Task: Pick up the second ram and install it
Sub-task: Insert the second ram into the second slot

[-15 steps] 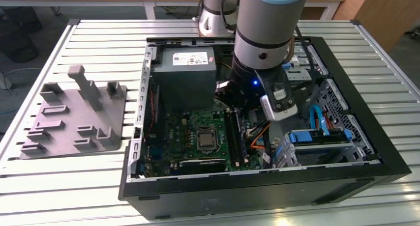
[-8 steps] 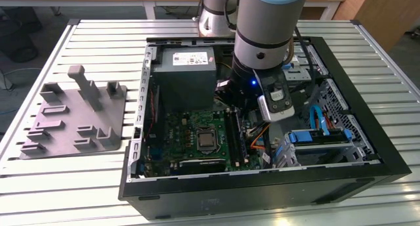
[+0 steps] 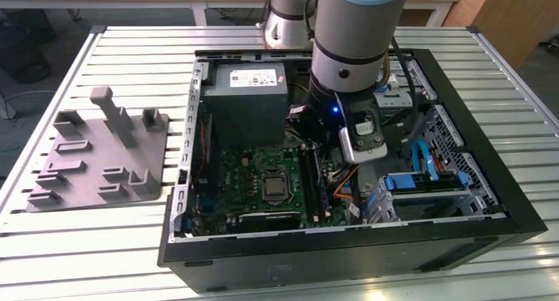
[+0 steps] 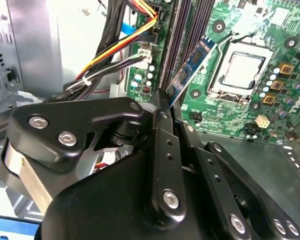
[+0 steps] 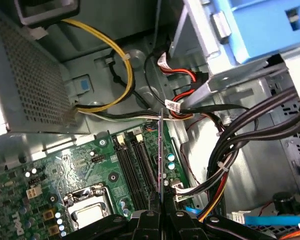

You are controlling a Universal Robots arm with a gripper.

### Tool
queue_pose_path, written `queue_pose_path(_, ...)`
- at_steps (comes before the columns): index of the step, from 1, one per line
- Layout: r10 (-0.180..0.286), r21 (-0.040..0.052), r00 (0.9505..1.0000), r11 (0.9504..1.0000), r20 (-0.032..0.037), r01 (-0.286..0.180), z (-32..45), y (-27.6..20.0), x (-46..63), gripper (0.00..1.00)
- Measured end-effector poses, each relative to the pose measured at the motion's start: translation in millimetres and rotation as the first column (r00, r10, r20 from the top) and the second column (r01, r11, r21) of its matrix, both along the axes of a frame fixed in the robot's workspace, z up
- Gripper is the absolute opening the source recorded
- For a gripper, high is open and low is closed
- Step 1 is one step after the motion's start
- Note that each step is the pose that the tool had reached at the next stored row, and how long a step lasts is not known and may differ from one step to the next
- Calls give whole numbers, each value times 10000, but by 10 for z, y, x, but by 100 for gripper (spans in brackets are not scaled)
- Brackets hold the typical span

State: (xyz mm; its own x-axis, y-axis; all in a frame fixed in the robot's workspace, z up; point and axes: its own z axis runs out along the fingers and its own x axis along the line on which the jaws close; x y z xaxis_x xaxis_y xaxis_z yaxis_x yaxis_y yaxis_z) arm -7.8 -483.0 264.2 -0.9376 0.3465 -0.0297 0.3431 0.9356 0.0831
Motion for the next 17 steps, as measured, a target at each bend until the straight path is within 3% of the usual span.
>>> queue_pose_path(9,-838,0,9965,9965,0,838,-1,0,0,14)
queue_pose_path(17,-1587,-1,9873,9873,0,1587,-2,0,0,14)
